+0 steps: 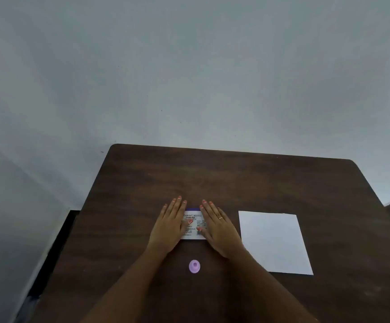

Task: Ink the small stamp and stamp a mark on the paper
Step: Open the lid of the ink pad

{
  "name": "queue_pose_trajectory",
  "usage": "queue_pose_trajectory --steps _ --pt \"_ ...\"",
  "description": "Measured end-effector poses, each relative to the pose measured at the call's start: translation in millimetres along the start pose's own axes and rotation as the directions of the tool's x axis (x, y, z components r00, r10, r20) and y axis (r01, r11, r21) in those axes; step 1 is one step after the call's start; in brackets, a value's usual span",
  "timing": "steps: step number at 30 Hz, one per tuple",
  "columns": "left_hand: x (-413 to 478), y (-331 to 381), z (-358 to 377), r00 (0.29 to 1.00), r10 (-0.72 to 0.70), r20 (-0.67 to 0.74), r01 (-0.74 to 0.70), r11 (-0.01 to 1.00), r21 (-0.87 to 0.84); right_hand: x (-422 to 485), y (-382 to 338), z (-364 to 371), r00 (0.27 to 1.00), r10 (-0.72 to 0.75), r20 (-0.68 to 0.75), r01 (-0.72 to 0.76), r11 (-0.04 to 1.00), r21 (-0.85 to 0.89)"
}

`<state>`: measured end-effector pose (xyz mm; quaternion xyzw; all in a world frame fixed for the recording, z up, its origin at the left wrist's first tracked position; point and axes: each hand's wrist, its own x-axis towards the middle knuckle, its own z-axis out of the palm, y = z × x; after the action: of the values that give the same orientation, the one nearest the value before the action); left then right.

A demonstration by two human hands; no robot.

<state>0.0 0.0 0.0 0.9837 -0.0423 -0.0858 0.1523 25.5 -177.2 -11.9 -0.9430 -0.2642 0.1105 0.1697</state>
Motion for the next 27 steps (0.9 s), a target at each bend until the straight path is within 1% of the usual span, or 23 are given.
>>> queue_pose_trajectory --steps 3,7,9,13,15,18,21,23,25,27 --pt "0 -10 -3 0.991 0.066 0.117 -0.058 0.996 -0.067 -1 4 -3 0.996 -0.002 0.085 0.000 0.999 0.032" --pt "-3 -28 -8 0.967 0.206 0.151 -0.185 0.972 -0.143 -2 10 -5 0.991 -0.063 0.121 0.057 0.997 0.049" --pt "-4 -39 -9 0.960 0.229 0.162 -0.205 0.967 -0.153 -1 15 -6 0.990 -0.077 0.121 0.073 0.997 0.039" --pt "-6 -49 -10 0.965 0.163 0.204 -0.118 0.969 -0.216 -2 15 -6 0.991 -0.095 0.096 0.087 0.992 0.089" --pt "-6 -50 -8 0.969 0.145 0.198 -0.094 0.965 -0.247 -3 14 -7 0.993 -0.090 0.074 0.081 0.989 0.125" --pt "-9 -49 -4 0.979 0.141 0.145 -0.092 0.950 -0.300 -4 14 -10 0.995 -0.080 0.066 0.067 0.981 0.180" --pt "-9 -50 -3 0.985 0.156 0.069 -0.126 0.939 -0.320 -3 14 -18 0.995 -0.080 0.056 0.066 0.974 0.216" --pt "-10 -49 -3 0.985 0.164 0.051 -0.136 0.930 -0.343 -2 14 -23 0.998 -0.053 0.038 0.041 0.962 0.271" --pt "-10 -49 -3 0.988 0.148 0.041 -0.123 0.921 -0.369 0 12 -30 1.000 -0.014 -0.016 0.019 0.935 0.353" --pt "-11 -49 -2 0.993 0.113 0.032 -0.090 0.909 -0.407 5 8 -35 0.994 0.022 -0.106 0.026 0.903 0.428"
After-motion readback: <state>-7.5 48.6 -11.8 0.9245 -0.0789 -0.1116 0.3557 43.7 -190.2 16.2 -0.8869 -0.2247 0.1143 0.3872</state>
